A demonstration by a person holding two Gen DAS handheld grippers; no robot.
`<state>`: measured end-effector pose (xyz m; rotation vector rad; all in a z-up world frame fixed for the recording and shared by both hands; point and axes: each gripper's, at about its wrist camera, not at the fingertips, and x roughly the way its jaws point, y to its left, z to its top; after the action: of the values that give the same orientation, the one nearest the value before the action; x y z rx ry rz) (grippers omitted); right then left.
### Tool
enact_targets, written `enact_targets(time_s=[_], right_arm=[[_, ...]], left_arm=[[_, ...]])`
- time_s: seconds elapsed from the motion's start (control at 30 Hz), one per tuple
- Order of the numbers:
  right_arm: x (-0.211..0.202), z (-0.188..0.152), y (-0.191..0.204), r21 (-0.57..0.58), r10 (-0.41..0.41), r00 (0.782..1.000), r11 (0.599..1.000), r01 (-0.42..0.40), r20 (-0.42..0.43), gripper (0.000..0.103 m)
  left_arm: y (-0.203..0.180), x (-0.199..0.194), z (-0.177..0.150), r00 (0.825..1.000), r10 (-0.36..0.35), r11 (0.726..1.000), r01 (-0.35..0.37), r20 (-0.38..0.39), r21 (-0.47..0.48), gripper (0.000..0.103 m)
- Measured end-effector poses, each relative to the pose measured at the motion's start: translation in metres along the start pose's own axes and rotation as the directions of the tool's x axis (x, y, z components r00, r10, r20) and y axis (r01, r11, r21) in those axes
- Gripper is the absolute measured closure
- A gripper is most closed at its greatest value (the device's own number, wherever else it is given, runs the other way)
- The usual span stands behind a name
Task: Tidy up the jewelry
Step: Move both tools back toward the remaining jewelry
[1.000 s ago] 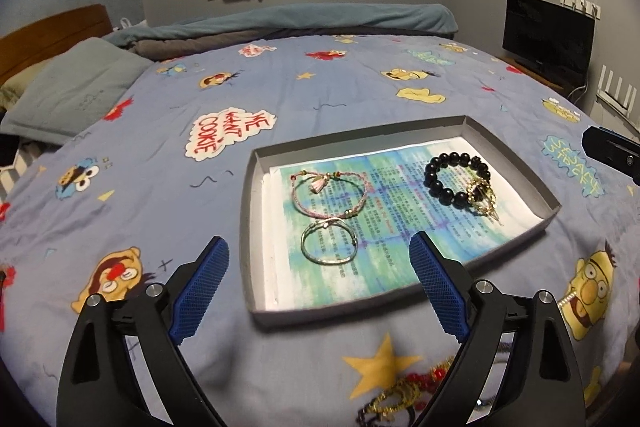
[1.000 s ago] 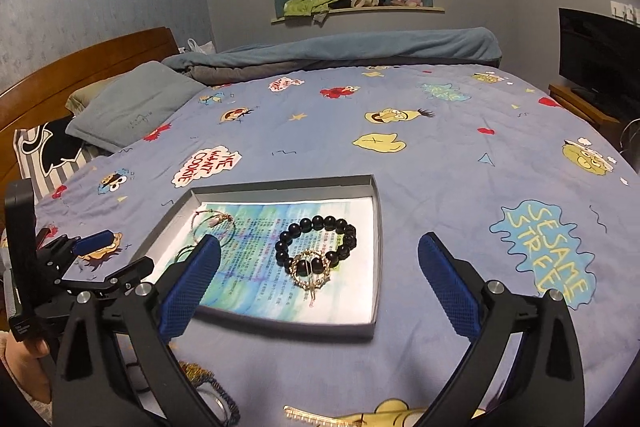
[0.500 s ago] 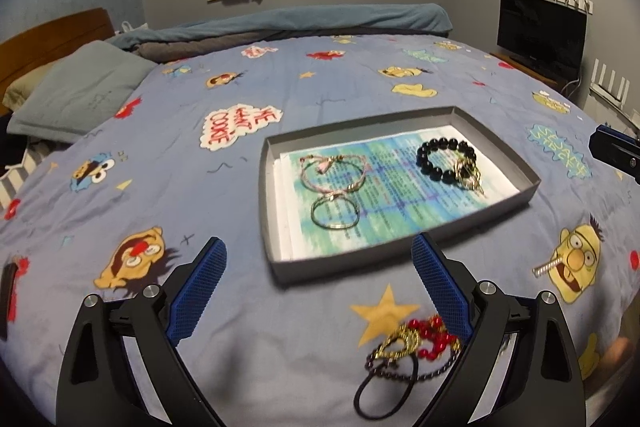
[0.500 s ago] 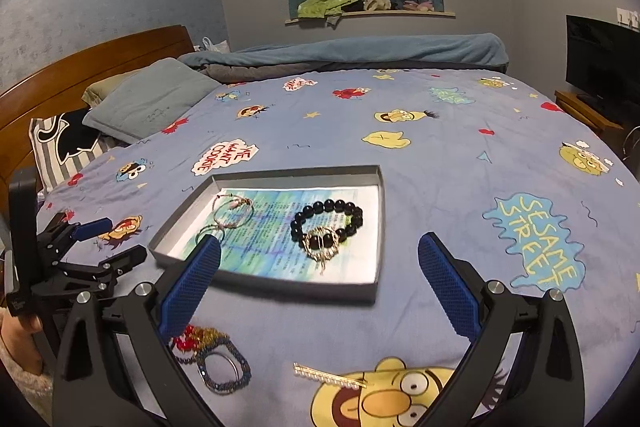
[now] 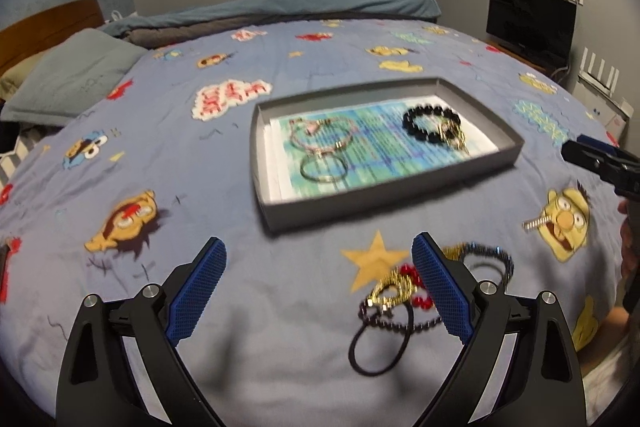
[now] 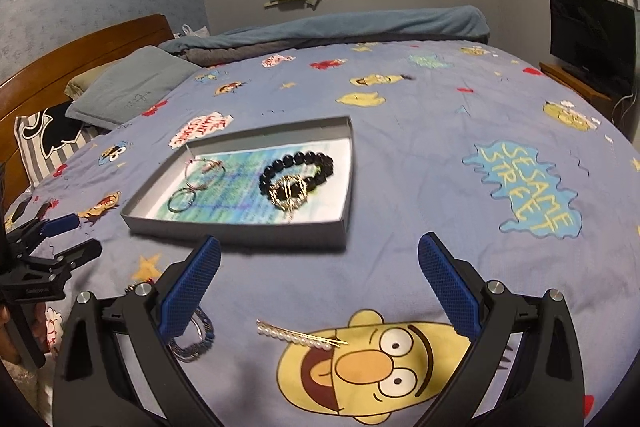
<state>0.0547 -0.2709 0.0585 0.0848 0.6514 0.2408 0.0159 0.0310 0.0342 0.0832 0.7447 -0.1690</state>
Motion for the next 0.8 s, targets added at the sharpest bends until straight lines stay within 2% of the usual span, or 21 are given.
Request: enact_targets(time_s=[0.1,0.17,0.37,0.57,0.8], right_arm=[[0.006,-0.009,-0.001,-0.008,-0.008,1.000,1.000,0.008,-0.016,0.005],[0.010,-0.014,-0.003,-0.015,-0.005,1.000,1.000,0.005,-0.030,0.005],[0.020,-0.029,-0.005,-0.047,-0.010,0.997,0.999,0.007,-0.072,0.005],[0.018,-0.033,-0.009,-0.083,-0.036,0.997,0.996,0.030,-0.070,0.005],[0.019,-0.036,-0.011,-0.090,-0.012,0.996,0.996,0.004,-0.087,0.005]], left_arm=[[-0.003,0.008,-0.014,0.998,-0.047,0.999,0.047,-0.046,-0.008,0.009],[-0.004,0.013,-0.018,0.997,-0.045,0.999,0.045,-0.068,0.003,0.009],[-0.007,0.017,-0.027,0.994,-0.067,0.997,0.069,-0.090,0.020,0.009],[-0.010,0.024,-0.032,0.988,-0.096,0.995,0.100,-0.123,0.031,0.009],[-0.003,0.030,-0.032,0.982,-0.126,0.992,0.125,-0.141,-0.013,0.011]])
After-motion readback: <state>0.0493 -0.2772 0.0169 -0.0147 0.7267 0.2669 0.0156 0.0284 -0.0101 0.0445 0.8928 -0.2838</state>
